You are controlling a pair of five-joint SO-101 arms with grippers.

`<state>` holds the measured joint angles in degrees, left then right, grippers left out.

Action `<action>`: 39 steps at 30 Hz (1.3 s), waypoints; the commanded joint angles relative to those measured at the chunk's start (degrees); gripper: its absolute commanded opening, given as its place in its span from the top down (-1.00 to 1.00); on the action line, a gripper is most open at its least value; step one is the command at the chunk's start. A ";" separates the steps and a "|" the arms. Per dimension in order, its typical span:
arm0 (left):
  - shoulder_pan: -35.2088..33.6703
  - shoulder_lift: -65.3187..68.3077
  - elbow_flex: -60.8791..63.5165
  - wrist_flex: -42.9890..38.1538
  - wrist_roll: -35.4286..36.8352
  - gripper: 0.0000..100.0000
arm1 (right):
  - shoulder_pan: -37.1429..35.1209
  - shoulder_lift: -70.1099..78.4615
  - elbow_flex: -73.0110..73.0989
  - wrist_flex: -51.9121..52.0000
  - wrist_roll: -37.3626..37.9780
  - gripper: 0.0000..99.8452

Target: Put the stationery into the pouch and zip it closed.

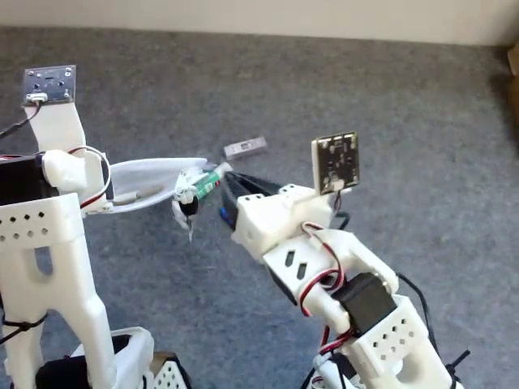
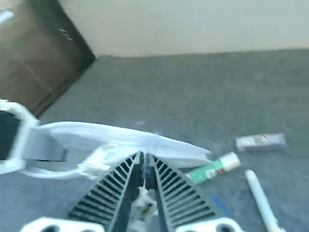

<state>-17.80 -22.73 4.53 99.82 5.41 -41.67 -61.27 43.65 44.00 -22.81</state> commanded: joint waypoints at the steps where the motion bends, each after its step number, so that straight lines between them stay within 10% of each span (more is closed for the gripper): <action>1: -1.19 2.33 0.92 0.62 0.53 0.99 | 4.18 -1.19 -3.82 6.99 4.75 0.99; 8: -2.86 2.33 1.01 0.62 0.53 0.99 | 5.76 -1.19 -2.07 15.87 19.87 0.99; 17: -2.86 2.33 1.01 0.62 0.62 0.99 | 8.84 -1.10 13.85 8.04 20.04 0.61; 39: -2.86 2.33 1.89 0.53 0.70 0.99 | -5.41 -1.10 26.42 -2.07 16.26 0.61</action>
<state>-19.82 -22.73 5.14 99.91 5.41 -43.34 -61.36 70.81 43.65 -4.44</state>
